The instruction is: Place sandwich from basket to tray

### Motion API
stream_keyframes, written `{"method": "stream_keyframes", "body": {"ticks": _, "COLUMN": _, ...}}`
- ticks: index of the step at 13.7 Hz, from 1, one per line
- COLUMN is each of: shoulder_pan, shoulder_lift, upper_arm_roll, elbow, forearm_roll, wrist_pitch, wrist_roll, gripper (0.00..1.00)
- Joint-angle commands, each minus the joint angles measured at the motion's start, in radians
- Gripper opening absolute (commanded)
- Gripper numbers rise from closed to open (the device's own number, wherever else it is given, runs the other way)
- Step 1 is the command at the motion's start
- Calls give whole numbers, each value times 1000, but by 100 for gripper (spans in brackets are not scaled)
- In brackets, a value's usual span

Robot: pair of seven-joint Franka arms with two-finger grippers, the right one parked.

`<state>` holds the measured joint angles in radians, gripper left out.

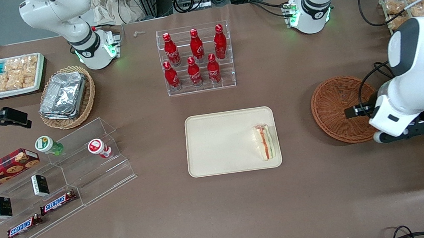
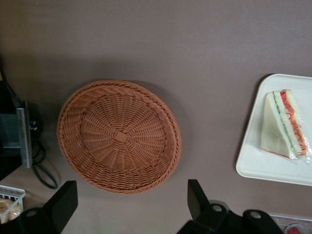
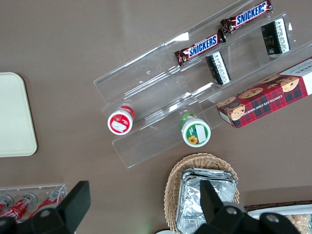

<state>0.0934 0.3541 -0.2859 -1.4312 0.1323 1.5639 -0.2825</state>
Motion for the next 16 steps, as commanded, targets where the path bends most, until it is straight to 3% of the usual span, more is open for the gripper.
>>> {"method": "stream_keyframes", "body": {"ticks": 1, "shoulder_pan": 34, "shoulder_lift": -52, "upper_arm_roll": -4, "elbow": -21, "forearm_roll": -5, "wrist_pitch": -33, "wrist_roll": 87, "gripper": 100}}
{"method": "stream_keyframes", "body": {"ticks": 4, "shoulder_pan": 11, "shoulder_lift": -108, "upper_arm_roll": 92, "elbow": -21, "forearm_roll": -13, "wrist_pitch": -82, "wrist_roll": 251, "gripper": 100}}
{"method": "stream_keyframes", "body": {"ticks": 8, "shoulder_pan": -144, "shoulder_lift": -126, "upper_arm_roll": 299, "elbow": -20, "forearm_roll": -77, "wrist_pitch": -81, "wrist_roll": 301, "gripper": 100}}
{"method": "stream_keyframes", "body": {"ticks": 16, "shoulder_pan": -144, "shoulder_lift": -46, "upper_arm_roll": 297, "elbow": 170, "forearm_roll": -71, "wrist_pitch": -71, "wrist_roll": 292, "gripper": 100}}
